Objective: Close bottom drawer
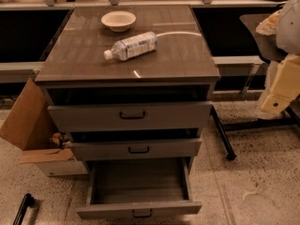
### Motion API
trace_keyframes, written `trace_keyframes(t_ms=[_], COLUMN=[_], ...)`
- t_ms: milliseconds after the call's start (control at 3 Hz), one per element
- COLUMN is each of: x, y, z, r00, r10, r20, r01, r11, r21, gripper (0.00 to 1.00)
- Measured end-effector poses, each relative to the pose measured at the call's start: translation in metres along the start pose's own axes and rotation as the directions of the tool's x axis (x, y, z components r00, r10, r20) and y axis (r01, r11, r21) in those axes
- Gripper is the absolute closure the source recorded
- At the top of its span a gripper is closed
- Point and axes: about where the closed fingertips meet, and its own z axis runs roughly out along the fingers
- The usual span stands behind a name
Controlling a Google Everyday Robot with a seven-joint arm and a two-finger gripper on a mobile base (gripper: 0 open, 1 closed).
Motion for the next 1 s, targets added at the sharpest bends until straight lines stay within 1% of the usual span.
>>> trace_keyframes(t_ms=[333, 667, 1000], x=[0.000, 0.007, 0.019], y=[0.000, 0.006, 0.021], z=[0.000, 0.017, 0.052], r00=[1.000, 0.999, 0.995], r10=[0.000, 0.008, 0.023], r20=[0.002, 0.039, 0.095], r01=[0.000, -0.006, -0.011], r11=[1.0000, 0.9992, 0.9922], r21=[0.001, -0.039, -0.124], gripper=[0.00, 0.00, 0.00])
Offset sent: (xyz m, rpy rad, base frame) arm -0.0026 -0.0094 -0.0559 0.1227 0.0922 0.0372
